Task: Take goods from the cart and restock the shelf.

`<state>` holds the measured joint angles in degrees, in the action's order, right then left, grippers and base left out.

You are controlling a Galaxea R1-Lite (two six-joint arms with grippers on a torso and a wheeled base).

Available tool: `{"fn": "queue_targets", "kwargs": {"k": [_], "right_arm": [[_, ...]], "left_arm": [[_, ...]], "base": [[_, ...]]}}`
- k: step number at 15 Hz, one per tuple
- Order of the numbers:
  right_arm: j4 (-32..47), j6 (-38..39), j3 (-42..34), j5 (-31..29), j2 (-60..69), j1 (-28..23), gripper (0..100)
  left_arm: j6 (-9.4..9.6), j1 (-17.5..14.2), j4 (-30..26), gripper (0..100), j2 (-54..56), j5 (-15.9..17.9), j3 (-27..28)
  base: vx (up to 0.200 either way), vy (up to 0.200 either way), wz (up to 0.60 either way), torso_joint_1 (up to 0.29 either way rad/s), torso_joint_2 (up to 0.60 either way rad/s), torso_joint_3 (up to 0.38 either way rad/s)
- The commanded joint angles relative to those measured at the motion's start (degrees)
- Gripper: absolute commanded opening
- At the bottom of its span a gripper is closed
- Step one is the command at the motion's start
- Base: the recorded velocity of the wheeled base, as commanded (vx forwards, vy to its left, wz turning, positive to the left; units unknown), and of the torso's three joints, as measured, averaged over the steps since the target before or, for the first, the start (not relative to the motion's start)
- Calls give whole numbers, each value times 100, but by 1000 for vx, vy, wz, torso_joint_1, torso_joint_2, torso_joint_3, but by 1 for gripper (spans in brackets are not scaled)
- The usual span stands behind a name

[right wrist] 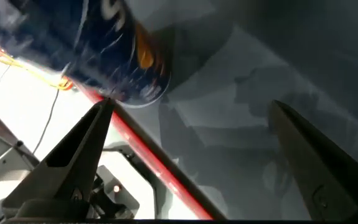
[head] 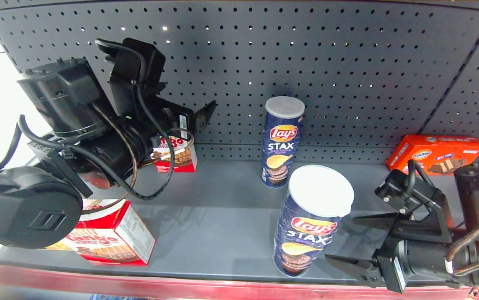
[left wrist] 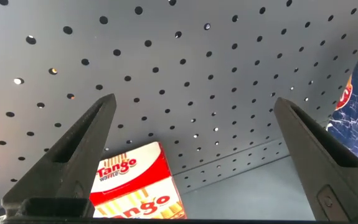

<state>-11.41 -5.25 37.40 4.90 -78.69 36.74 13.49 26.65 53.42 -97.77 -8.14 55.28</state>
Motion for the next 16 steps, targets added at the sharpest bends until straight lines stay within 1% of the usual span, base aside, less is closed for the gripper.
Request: {"fn": "queue_targets", "kwargs": {"k": [1,4,9,16], "right_arm": [[-2,-2,162,2,-234,-80,100],[-116,-11,285,-7,-384,-159,100],[-125,-11,268,-7,-296,-326,100],[-125,-11,294,-33,-437,-115,100]], "left_arm": [[-5,-2,2,100,-5,-3,9],[-5,-2,2,100,-5,-3,9],[-5,-2,2,100,-5,-3,0],[-5,-11,2,100,-5,-3,0]], "base": [[0,0,0,0,0,0],[0,0,0,0,0,0],[0,0,0,0,0,0],[0,0,0,0,0,0]]}}
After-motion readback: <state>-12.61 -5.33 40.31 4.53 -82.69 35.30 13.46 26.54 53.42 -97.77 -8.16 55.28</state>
